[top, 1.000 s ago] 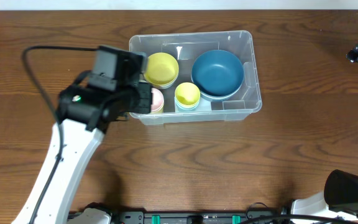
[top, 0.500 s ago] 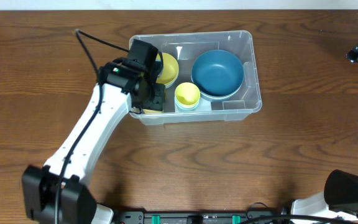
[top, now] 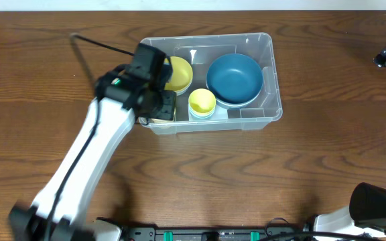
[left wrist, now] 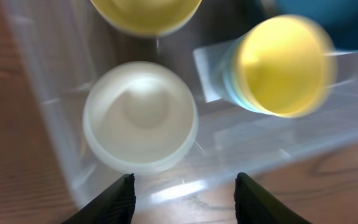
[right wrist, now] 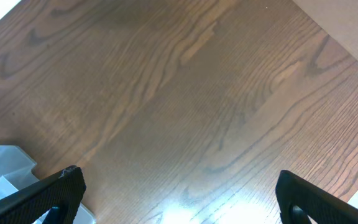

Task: Pack container

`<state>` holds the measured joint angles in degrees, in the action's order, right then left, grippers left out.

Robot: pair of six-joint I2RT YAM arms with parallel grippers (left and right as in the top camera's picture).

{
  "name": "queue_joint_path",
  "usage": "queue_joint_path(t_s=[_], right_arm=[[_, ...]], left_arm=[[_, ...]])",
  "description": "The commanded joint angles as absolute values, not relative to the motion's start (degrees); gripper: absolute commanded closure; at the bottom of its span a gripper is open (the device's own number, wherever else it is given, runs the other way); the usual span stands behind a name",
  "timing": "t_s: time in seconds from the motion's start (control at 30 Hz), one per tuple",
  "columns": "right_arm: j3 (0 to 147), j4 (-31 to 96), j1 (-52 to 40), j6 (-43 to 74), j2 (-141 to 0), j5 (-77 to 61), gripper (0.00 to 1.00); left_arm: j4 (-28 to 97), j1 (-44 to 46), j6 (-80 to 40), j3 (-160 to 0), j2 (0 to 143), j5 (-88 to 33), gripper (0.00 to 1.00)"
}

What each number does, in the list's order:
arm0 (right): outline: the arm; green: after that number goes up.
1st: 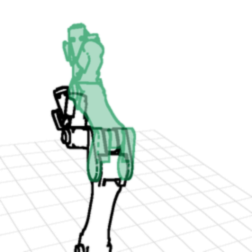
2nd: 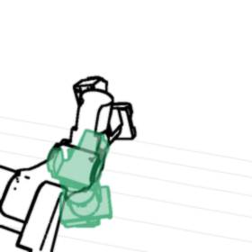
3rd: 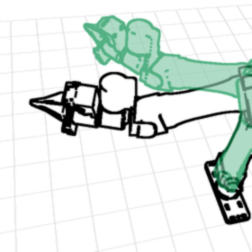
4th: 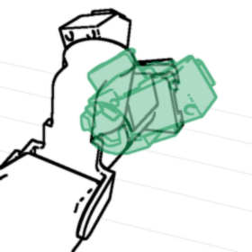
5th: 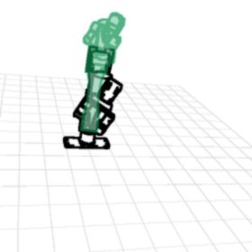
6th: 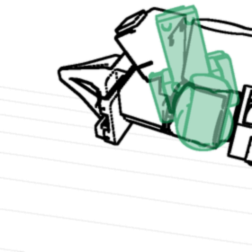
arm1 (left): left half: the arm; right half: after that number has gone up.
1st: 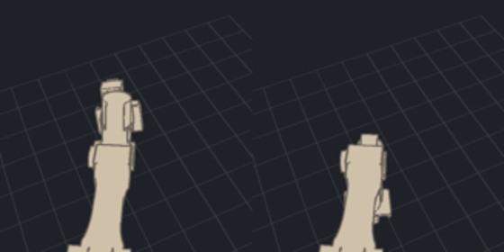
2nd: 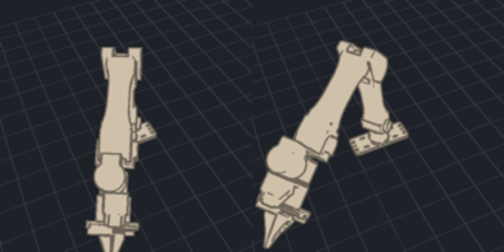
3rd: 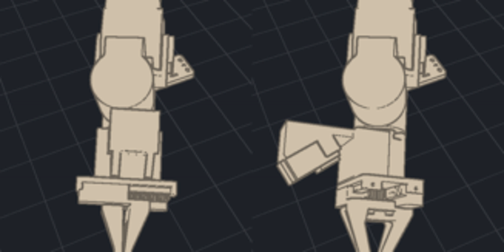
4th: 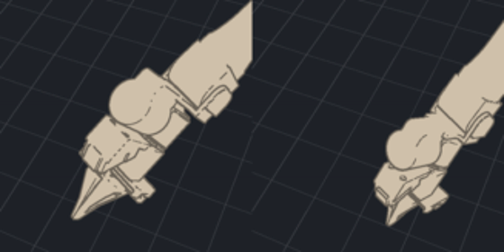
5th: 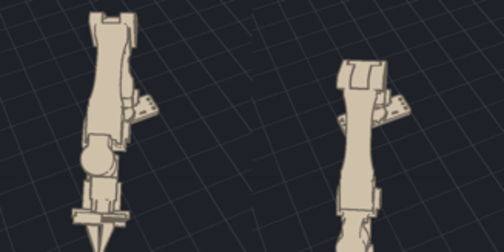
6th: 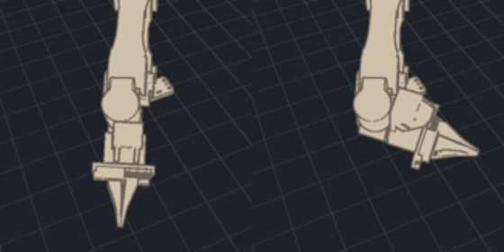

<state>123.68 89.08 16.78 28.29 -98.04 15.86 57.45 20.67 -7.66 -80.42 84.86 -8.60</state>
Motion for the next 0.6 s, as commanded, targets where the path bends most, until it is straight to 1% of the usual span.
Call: queue_joint_path(t_s=[0.0,0.07,0.13,0.2,0.37,0.43,0.57], right_arm=[[123.57,89.17,16.86,29.12,-98.04,16.08,0.01],[123.57,89.19,16.86,29.12,-98.04,16.08,0.01],[123.57,89.17,16.86,29.12,-98.04,16.08,0.01],[123.57,89.19,16.86,29.10,-98.04,16.08,0.01],[123.57,89.17,16.86,29.12,-98.04,16.08,0.01],[123.57,89.19,16.86,29.10,-98.04,16.08,0.01],[123.57,89.19,16.86,29.10,-98.04,16.08,0.01]], left_arm=[[58.41,20.45,-8.16,-82.39,76.27,-8.08,0.43],[58.67,20.45,-8.16,-82.37,72.40,-8.08,0.34],[58.98,20.45,-8.16,-82.37,68.75,-8.08,0.19],[59.33,20.45,-8.16,-82.37,65.98,-8.08,0.07],[59.51,20.45,-8.19,-82.37,59.83,-8.10,0.00],[59.48,20.45,-8.21,-82.37,57.60,-8.14,0.02],[59.07,20.45,-8.23,-82.37,53.25,-8.54,0.02]])
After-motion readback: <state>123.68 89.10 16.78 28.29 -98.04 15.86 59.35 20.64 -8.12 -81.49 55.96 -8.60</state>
